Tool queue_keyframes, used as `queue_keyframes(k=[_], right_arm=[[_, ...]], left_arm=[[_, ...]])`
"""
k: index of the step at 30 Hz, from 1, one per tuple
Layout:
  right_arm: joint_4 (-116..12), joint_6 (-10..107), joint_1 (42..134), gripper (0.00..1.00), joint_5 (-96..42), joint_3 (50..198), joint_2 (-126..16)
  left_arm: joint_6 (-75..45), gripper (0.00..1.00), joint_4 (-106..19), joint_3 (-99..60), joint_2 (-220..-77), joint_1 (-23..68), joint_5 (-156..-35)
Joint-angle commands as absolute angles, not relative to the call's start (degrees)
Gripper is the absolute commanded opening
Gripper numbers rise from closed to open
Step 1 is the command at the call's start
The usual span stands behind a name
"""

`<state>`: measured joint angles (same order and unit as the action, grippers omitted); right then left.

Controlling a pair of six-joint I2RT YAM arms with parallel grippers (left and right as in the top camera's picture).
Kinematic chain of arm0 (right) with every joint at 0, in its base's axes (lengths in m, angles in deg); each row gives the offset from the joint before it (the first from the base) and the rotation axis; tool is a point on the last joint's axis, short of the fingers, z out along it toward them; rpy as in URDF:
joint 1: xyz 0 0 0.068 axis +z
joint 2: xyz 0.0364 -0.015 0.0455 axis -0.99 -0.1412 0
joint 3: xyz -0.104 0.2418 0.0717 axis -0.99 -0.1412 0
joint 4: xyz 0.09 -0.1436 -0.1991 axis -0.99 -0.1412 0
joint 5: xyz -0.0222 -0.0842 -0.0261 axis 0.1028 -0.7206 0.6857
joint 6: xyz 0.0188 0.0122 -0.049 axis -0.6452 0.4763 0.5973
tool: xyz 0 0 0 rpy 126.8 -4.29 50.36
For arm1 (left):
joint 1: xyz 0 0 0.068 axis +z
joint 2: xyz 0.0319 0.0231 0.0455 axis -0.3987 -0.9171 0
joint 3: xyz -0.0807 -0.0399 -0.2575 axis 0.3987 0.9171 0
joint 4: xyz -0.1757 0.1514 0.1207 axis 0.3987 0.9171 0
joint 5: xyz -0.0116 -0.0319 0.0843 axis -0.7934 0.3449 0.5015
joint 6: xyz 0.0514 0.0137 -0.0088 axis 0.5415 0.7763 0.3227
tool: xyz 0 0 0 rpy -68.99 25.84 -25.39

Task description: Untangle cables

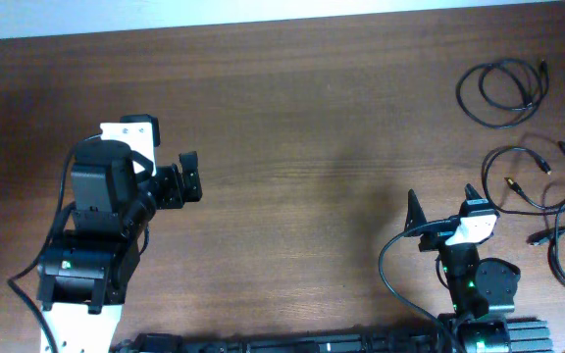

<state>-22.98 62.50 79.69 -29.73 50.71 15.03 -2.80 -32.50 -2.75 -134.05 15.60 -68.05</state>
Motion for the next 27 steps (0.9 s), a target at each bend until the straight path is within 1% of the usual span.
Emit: queue_keyframes(k=[1, 22, 27], right_arm=[[-23.4, 62.3, 79.9, 0.99, -30.6, 50.5, 15.6], [-23.4, 62.3, 79.9, 0.99, -30.6, 50.5, 15.6], [-23.4, 62.3, 79.9, 0.99, -30.6, 50.4, 15.6]], left_arm=[[-3.5, 0.99, -32.6, -3.1, -134.0, 15.9, -67.7], [-3.5, 0.99, -32.6, -3.1, -133.9, 15.7, -67.7], [-3.2, 0.99, -28.9, -2.5, -130.6, 15.7, -65.9]])
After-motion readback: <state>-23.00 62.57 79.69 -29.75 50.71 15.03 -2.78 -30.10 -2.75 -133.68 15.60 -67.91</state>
